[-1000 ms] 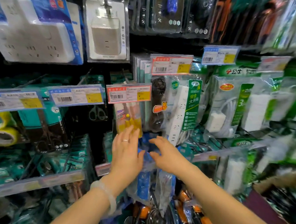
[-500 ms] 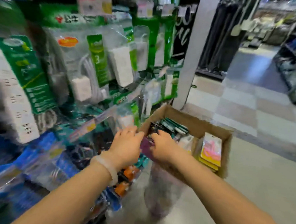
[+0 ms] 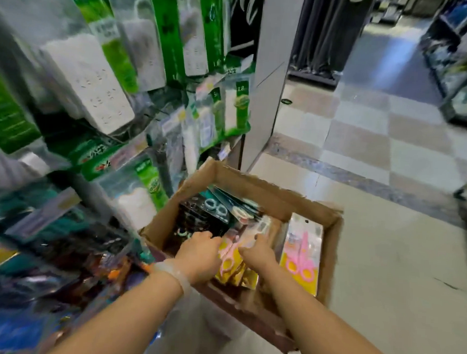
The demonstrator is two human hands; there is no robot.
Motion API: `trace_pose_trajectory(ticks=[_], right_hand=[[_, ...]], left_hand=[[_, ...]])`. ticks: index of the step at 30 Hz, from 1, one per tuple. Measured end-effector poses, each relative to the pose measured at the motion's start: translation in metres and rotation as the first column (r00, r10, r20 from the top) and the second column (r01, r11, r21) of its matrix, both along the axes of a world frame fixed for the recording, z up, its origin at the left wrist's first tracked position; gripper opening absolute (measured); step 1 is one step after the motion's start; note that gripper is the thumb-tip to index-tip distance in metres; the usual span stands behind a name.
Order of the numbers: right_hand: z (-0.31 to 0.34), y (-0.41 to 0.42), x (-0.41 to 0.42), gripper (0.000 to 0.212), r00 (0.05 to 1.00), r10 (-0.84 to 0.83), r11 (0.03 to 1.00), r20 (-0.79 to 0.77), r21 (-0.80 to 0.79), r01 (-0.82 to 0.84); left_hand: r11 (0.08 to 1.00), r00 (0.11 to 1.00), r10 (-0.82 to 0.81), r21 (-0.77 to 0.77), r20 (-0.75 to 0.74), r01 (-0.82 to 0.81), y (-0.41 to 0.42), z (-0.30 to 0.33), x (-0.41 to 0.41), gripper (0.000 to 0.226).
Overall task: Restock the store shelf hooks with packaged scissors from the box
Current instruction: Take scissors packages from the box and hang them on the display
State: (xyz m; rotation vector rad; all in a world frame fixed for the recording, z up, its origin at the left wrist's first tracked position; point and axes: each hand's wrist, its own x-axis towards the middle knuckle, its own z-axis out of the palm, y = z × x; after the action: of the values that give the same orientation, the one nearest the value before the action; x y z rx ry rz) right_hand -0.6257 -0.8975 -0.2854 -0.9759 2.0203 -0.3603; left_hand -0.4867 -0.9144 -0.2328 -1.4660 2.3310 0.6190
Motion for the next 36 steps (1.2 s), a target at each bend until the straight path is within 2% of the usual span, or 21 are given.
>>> trace_pose_trajectory(ticks=[3,7,11,15,18,20,21,23,24,27,29,31,32,33,34,35,36], right_hand=[[-0.021,-0.018,-0.002,0.071,0.979,-0.197,0.980,0.057,-0.020,0.198],[-0.043,-0.036,-0.005,0.050,0.920,-0.381,0.924,0.094,0.008,0.382],[-0.044,-0.040,-0.008,0.020,0.898,-0.399,0.917,0.187,0.070,0.393],[-0.016,-0.026,-0.021,0.005,0.796,-0.478,0.873,0.372,0.098,0.478],[0.012,-0.010,-0.026,0.003,0.764,-0.476,0.866,0.436,0.082,0.493],[0.034,0.000,-0.025,0.009,0.761,-0.444,0.875,0.473,0.047,0.481],[0.045,0.005,-0.024,0.010,0.765,-0.421,0.883,0.488,0.029,0.468],[0.064,0.010,-0.021,0.008,0.798,-0.340,0.910,0.497,-0.040,0.413],[0.071,0.011,-0.020,0.010,0.820,-0.287,0.920,0.496,-0.096,0.380],[0.091,0.005,-0.020,0.008,0.881,-0.131,0.927,0.455,-0.258,0.271],[0.099,-0.006,-0.023,0.014,0.852,-0.071,0.921,0.519,-0.294,0.257],[0.094,-0.021,-0.026,0.017,0.752,-0.103,0.908,0.650,-0.247,0.338],[0.084,-0.028,-0.026,0.020,0.762,-0.144,0.905,0.631,-0.228,0.360],[0.071,-0.033,-0.026,0.022,0.843,-0.168,0.926,0.511,-0.212,0.313],[0.055,-0.036,-0.024,0.022,0.943,-0.140,0.965,0.302,-0.170,0.198],[0.041,-0.035,-0.017,0.017,0.991,-0.053,0.995,0.119,-0.076,0.062],[0.025,-0.033,-0.011,0.017,0.999,0.051,0.998,-0.005,0.024,-0.051]], left_hand=[[0.995,0.998,0.066,0.075,-0.011,-0.065,-0.011,-0.014,-0.004,0.046],[0.980,0.991,0.132,0.151,-0.032,-0.126,-0.021,-0.024,-0.004,0.048],[0.968,0.976,0.189,0.186,-0.112,-0.166,-0.030,-0.026,-0.005,0.048],[0.949,0.949,0.259,0.233,-0.181,-0.214,-0.042,-0.020,-0.015,0.049],[0.929,0.924,0.296,0.299,-0.241,-0.219,-0.046,-0.013,-0.030,0.022],[0.903,0.888,0.352,0.358,-0.297,-0.238,-0.046,-0.008,-0.042,0.034],[0.888,0.864,0.381,0.392,-0.329,-0.243,-0.046,-0.006,-0.047,0.032],[0.836,0.784,0.469,0.491,-0.407,-0.246,-0.047,0.002,-0.054,0.024],[0.781,0.702,0.555,0.570,-0.446,-0.256,-0.049,0.007,-0.056,0.023],[0.574,0.382,0.797,0.784,-0.468,-0.236,-0.064,0.021,-0.051,0.026],[0.548,0.252,0.833,0.799,-0.493,-0.247,-0.079,0.030,-0.039,0.029],[0.560,0.156,0.828,0.773,-0.539,-0.297,-0.091,0.036,-0.023,0.029],[0.564,0.122,0.821,0.757,-0.558,-0.331,-0.095,0.039,-0.015,0.027],[0.560,0.096,0.817,0.742,-0.569,-0.368,-0.097,0.040,-0.006,0.024],[0.552,0.074,0.815,0.730,-0.575,-0.403,-0.098,0.041,0.003,0.021],[0.544,0.052,0.811,0.721,-0.582,-0.429,-0.098,0.041,0.012,0.021],[0.539,0.028,0.807,0.717,-0.590,-0.441,-0.097,0.041,0.019,0.022]])
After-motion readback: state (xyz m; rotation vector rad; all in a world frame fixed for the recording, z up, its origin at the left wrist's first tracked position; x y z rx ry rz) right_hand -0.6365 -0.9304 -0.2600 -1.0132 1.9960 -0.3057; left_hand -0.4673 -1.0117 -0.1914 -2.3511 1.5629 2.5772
